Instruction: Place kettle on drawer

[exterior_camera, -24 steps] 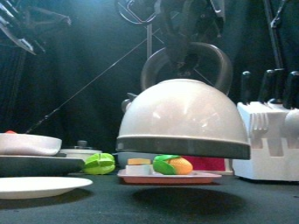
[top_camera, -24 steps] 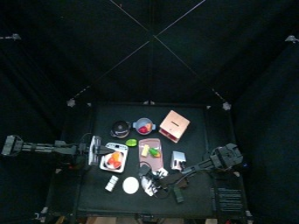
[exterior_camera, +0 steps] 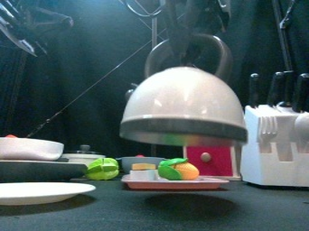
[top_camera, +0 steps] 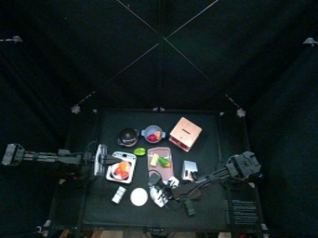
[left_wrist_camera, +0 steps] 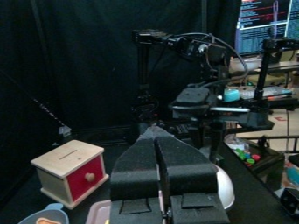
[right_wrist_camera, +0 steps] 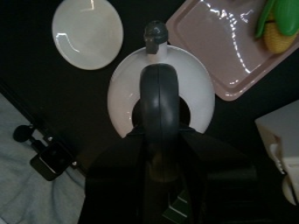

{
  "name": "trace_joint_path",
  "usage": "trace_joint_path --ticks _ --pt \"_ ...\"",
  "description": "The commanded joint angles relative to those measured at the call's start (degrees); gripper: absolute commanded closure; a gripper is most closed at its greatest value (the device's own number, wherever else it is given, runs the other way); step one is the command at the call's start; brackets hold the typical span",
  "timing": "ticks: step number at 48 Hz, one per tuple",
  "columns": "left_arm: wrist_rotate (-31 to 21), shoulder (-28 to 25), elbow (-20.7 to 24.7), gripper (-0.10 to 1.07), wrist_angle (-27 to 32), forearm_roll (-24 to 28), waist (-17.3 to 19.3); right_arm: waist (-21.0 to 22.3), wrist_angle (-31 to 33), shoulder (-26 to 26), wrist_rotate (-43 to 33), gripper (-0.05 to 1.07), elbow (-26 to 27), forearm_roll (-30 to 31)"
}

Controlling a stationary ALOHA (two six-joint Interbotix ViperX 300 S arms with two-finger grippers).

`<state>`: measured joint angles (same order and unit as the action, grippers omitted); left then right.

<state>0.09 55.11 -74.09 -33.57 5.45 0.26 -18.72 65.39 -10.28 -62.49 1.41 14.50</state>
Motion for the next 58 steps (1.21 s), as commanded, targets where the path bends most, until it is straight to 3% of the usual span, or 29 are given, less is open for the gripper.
trace_joint_path --ticks 1,19,35,47,58 --pt "0.00 -0.09 1.14 0.99 -0.26 0.09 -0.18 1.23 0.97 5.27 0.18 0.42 0.09 1.67" --pt "0.00 -0.09 1.14 0.99 -0.18 0.18 -0.18 8.79 5.71 14.59 5.80 0.42 -3.69 4.22" --pt "0.00 -0.09 0.97 0.99 -0.18 0.09 -0.18 21.71 4.66 25.84 10.72 0.42 -13.97 4.31" --pt "0.00 -0.09 0.97 0.99 -0.18 0.09 0.00 33.75 -2.37 35.16 10.90 0.42 -23.12 4.92" --pt "0.00 -0.09 0.97 0.99 -0.18 0.09 0.09 43.59 -14.59 42.01 10.72 0.42 -31.29 4.39"
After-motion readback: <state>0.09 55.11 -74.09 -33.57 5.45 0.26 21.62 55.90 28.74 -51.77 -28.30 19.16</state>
